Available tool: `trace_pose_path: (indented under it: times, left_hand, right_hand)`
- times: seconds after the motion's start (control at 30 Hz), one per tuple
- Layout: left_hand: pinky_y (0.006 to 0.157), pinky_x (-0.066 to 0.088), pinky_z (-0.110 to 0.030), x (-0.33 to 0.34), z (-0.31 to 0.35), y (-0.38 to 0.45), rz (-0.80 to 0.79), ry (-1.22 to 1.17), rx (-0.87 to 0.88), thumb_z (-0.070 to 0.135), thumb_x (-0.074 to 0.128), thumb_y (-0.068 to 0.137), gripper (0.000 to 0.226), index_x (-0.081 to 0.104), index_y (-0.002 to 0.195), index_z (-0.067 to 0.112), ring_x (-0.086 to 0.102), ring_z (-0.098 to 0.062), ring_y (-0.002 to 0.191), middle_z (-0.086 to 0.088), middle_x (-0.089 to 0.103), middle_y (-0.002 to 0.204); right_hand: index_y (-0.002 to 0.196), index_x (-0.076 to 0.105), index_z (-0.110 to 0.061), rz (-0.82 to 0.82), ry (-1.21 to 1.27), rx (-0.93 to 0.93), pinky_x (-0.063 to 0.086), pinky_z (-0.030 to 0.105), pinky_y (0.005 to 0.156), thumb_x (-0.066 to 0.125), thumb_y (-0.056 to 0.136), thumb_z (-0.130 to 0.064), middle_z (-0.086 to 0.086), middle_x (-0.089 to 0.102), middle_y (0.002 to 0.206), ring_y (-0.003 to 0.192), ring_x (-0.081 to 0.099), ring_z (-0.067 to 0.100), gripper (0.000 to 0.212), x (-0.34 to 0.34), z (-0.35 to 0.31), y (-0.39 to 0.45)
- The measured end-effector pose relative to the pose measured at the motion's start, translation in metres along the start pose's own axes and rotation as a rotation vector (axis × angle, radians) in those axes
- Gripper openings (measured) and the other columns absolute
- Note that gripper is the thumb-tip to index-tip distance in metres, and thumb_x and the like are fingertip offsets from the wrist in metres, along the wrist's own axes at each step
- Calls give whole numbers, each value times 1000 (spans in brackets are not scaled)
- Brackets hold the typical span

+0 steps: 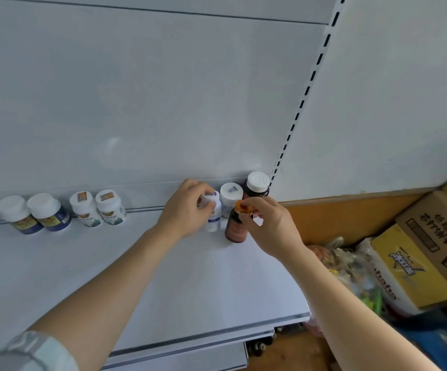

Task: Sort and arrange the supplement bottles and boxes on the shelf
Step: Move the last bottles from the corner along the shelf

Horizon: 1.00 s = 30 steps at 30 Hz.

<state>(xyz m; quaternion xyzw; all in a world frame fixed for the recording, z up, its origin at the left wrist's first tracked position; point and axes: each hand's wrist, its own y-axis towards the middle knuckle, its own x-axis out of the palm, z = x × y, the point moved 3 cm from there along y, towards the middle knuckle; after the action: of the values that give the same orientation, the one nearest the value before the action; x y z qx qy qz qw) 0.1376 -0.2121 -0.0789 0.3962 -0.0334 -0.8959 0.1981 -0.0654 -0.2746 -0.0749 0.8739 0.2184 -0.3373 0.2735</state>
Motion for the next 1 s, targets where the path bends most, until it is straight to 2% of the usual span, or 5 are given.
trace_pose_path:
  times: [0.13, 0.33, 0.6, 0.8, 1.0]
  left_hand:
    - [77, 50, -21, -14, 6, -1, -59, -196, -93, 23, 70, 87, 17, 69, 102, 29, 64, -9, 87, 5, 59, 106]
    - [81, 60, -40, -26, 8, -11, -138, -522, -193, 20, 70, 89, 16, 70, 103, 29, 69, -22, 92, 0, 70, 100]
    - [82, 60, -38, -42, 1, -21, -171, -595, -230, 18, 70, 90, 17, 70, 106, 24, 70, -19, 94, -2, 72, 103]
    - [80, 61, -38, -43, -3, -27, -143, -650, -244, 22, 69, 91, 14, 71, 105, 24, 70, -19, 93, -2, 72, 100]
    - [79, 60, -33, -55, 0, -45, -88, -673, -287, 21, 68, 92, 16, 70, 108, 22, 70, -17, 95, -3, 73, 100]
  right_hand:
    - [106, 72, -27, -22, 190, 100, 57, 27, 78, 72, 87, -22, -5, 66, 102, 85, 67, 8, 19, -8, -10, 5]
    - [111, 72, -28, -55, 288, 160, 53, 23, 79, 68, 91, -32, -5, 66, 104, 89, 64, 8, 21, -12, -26, 17]
    - [118, 68, -31, -138, 381, 288, 55, 24, 83, 65, 92, -36, -12, 72, 100, 90, 66, 3, 27, -3, -41, 19]
    - [114, 68, -34, -142, 332, 273, 47, 8, 67, 64, 93, -36, -14, 69, 99, 87, 63, -2, 21, -3, -50, 19]
    - [109, 69, -35, -172, 334, 210, 53, 24, 80, 65, 91, -40, -15, 70, 99, 92, 64, 3, 19, 5, -56, 22]
